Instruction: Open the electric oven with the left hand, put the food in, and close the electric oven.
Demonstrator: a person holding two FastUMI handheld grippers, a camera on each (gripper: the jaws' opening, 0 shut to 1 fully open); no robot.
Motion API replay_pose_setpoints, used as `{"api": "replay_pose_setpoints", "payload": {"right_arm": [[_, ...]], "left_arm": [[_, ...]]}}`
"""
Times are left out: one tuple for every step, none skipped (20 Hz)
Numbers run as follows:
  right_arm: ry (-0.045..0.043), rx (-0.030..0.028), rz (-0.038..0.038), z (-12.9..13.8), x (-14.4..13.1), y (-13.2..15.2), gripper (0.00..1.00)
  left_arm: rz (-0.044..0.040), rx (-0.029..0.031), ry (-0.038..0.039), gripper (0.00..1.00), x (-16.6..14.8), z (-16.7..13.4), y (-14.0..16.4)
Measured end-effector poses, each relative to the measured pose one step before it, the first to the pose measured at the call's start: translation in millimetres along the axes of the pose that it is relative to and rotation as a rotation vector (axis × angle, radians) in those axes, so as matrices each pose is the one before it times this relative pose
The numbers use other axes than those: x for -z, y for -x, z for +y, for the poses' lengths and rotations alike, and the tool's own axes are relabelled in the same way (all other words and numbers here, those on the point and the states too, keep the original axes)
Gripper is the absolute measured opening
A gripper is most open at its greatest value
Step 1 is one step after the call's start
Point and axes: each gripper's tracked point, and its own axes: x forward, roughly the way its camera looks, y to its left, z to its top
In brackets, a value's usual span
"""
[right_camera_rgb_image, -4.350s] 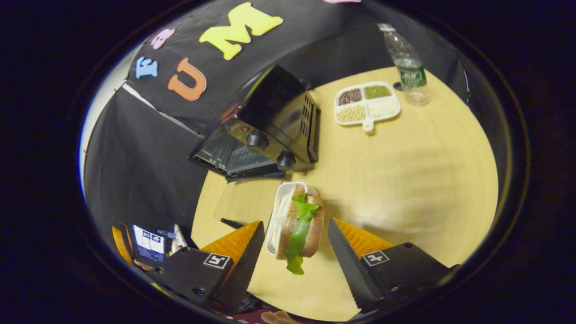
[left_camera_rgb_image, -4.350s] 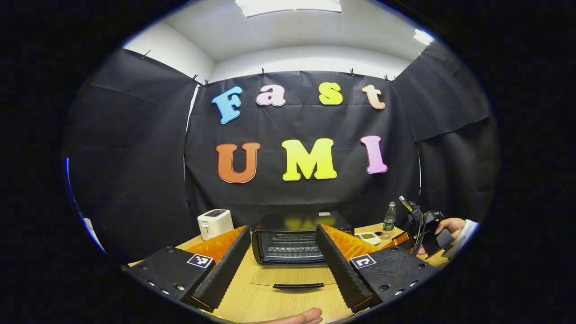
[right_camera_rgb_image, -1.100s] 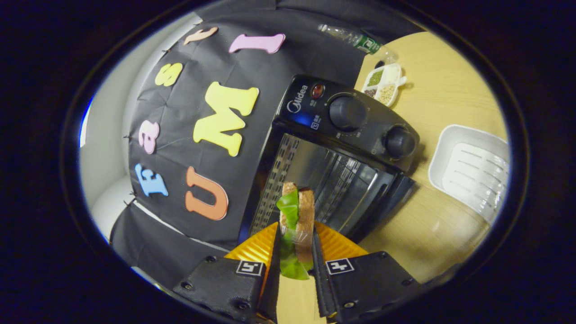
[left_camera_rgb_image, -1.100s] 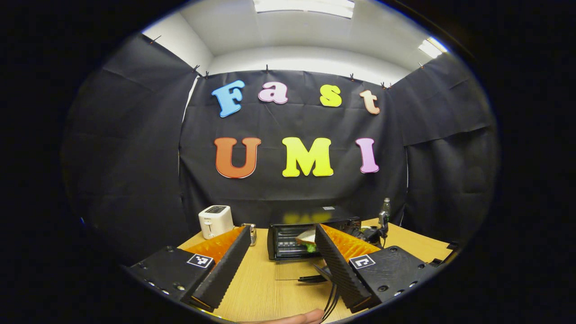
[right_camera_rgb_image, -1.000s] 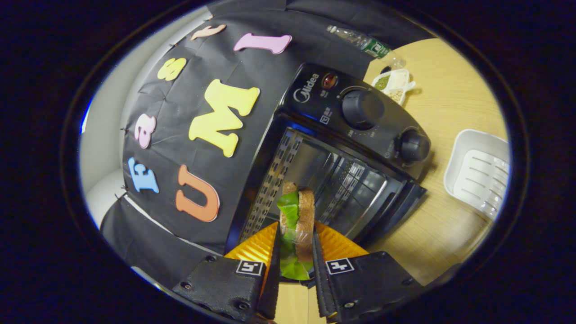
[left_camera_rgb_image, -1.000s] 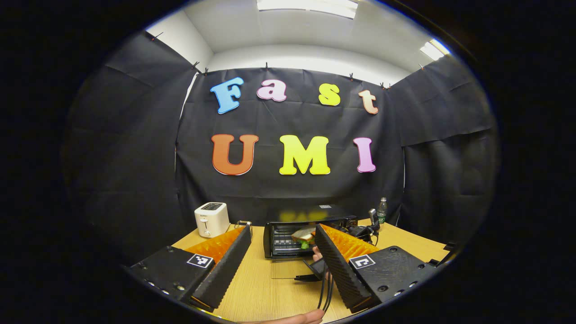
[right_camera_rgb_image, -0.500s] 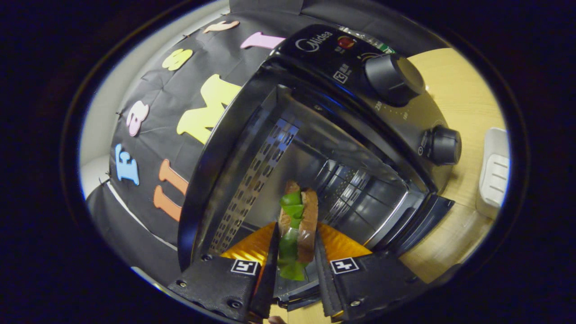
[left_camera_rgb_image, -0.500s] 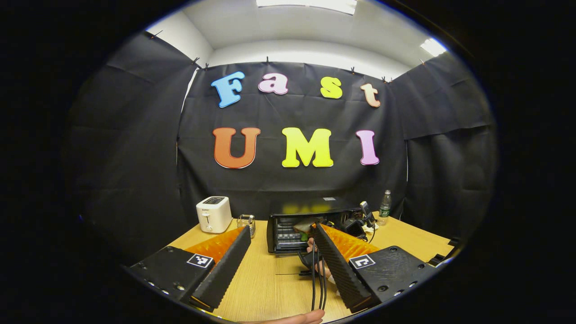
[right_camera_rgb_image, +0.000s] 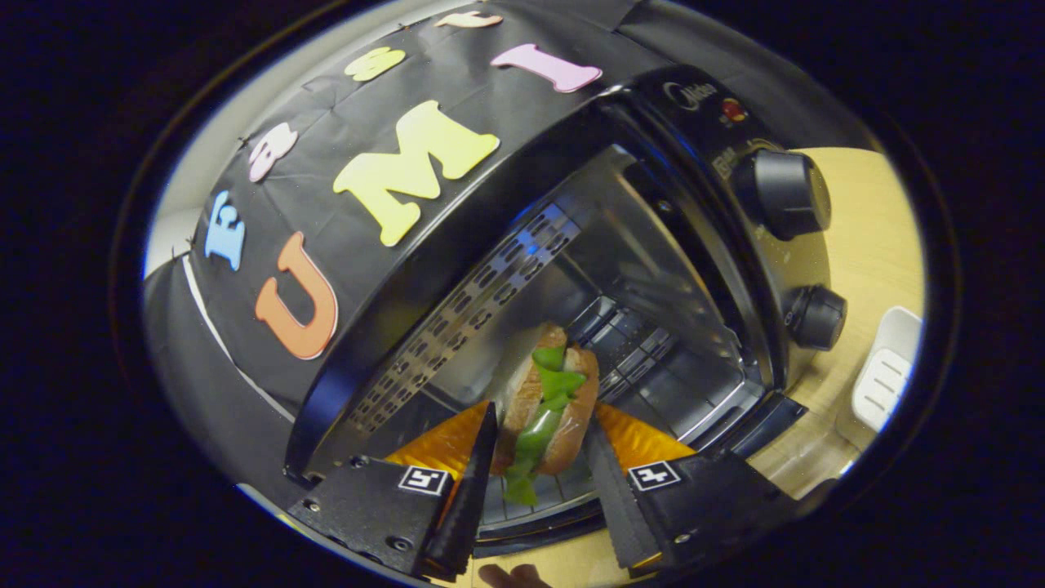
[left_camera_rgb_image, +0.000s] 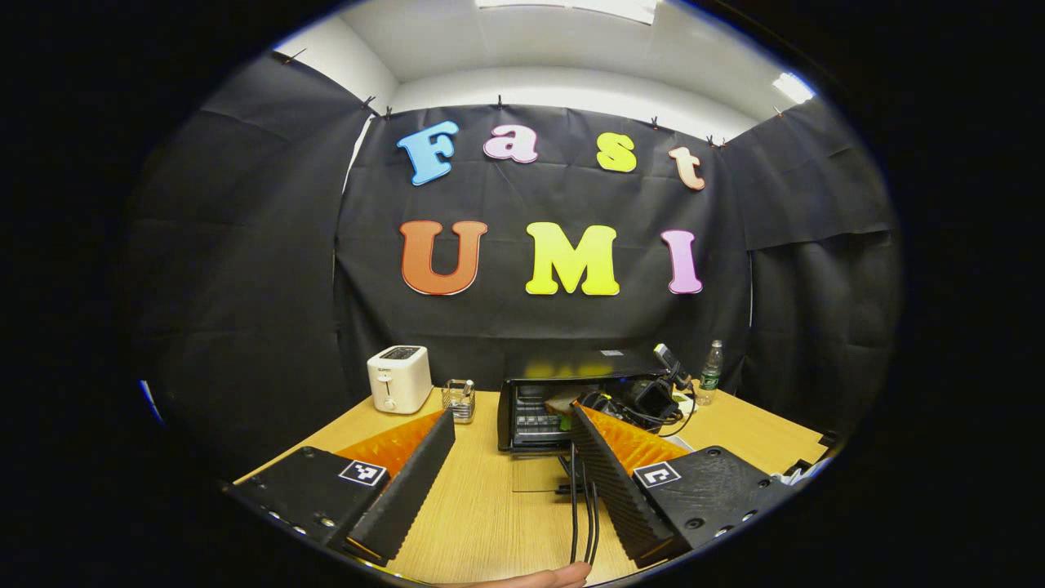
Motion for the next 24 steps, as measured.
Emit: {"api": "replay_pose_setpoints", "payload": {"right_arm": [[0.03091,0.00203,0.01194,1.57,1.69,0.72,0.71],[0.04167,0.00799,0.01717,1.13,1.75,0.20,0.60],[0.05212,0.00609,0.01937,0.89,2.56,0.27,0.80],[0.02997,0.00101,-0.00223,1.10,-2.44,-0.76,0.84],[0.02395,0.00205,-0.00296,1.21,0.56,0.14,0.87],[0.03292,0.01469,0.01184,-0.80,2.04,0.67,0.88],[0.03798,0.02099,0.01994,-1.14,3.91,0.38,0.93],[0.03862,0.01563,0.01505,-0.33,2.53,-0.14,0.96],[0.04154,0.00999,0.01313,1.51,2.77,-1.51,0.85],[0.04054,0.01238,0.00995,-0.29,2.23,-0.52,0.98],[0.04575,0.01079,0.00294,0.30,0.62,-0.49,0.99],[0.05211,0.00946,0.00241,0.84,-0.80,-0.22,0.99],[0.05329,0.01174,0.00708,0.59,1.41,0.29,1.00],[0.04456,0.00845,0.01944,-0.10,2.65,1.81,1.00],[0.02494,-0.00086,0.02084,3.02,3.89,4.03,1.00],[0.01705,0.00209,0.03010,0.88,4.34,1.83,1.00],[0.00720,-0.01063,0.03434,2.75,5.20,1.36,1.00],[-0.00496,-0.01768,0.03191,4.18,4.11,3.15,1.00],[-0.00308,-0.01270,0.02918,2.51,4.04,2.18,1.00],[-0.00123,-0.00278,0.02710,1.05,3.63,2.44,1.00],[0.00252,-0.00488,0.01692,-0.52,1.66,3.65,1.00],[0.00569,-0.00662,0.01305,-0.22,1.03,5.11,1.00],[-0.00181,-0.01440,0.01217,1.26,1.74,6.47,1.00],[-0.00721,-0.01160,0.01115,-0.52,1.59,6.94,1.00]], "left_arm": [[0.00423,-0.00123,0.00201,0.94,1.37,0.24,1.33],[-0.00112,-0.00188,0.00091,0.94,0.45,0.30,-0.74],[0.00068,-0.00305,0.00053,0.94,-0.08,1.09,0.03],[0.00267,-0.00405,0.00141,0.94,2.40,0.91,1.39],[0.00203,-0.00367,-0.00057,0.94,1.68,1.81,0.65],[0.00748,-0.00548,-0.00099,0.94,2.37,2.21,-0.61],[0.00747,-0.00721,0.00039,0.94,3.62,1.97,-0.41],[0.00567,-0.00498,0.00218,0.94,2.14,1.04,-0.34],[0.00421,-0.00320,0.00142,0.94,0.08,0.25,0.94],[0.00337,-0.00292,0.00025,0.94,1.44,0.11,1.03],[0.00287,-0.00099,-0.00018,0.94,1.44,0.55,-0.77],[0.00418,0.00061,-0.00269,0.95,0.98,-0.40,0.03],[0.00172,-0.00148,-0.00344,0.94,0.72,-0.68,0.84],[0.00274,-0.00117,-0.00491,0.94,0.65,-0.22,-0.22],[0.00204,-0.00102,-0.00466,0.94,1.10,-0.52,-0.35],[0.00429,-0.00059,-0.00336,0.94,1.10,-0.88,0.08],[0.00253,-0.00051,-0.00142,0.94,0.80,0.86,-0.09],[0.00292,0.00013,-0.00064,0.94,0.07,-0.66,0.57],[0.00149,-0.00344,0.00020,0.94,0.67,-0.89,-0.35],[0.00110,-0.00391,0.00115,0.94,-0.11,-0.04,0.54],[0.00230,-0.00221,0.00275,0.94,-0.50,0.65,0.52],[0.00113,-0.00066,0.00258,0.94,-1.10,-0.22,1.76],[0.00116,-0.00246,0.00141,0.94,-0.25,-0.74,0.39],[0.00022,-0.00363,-0.00125,0.94,-0.72,0.35,0.55]]}}
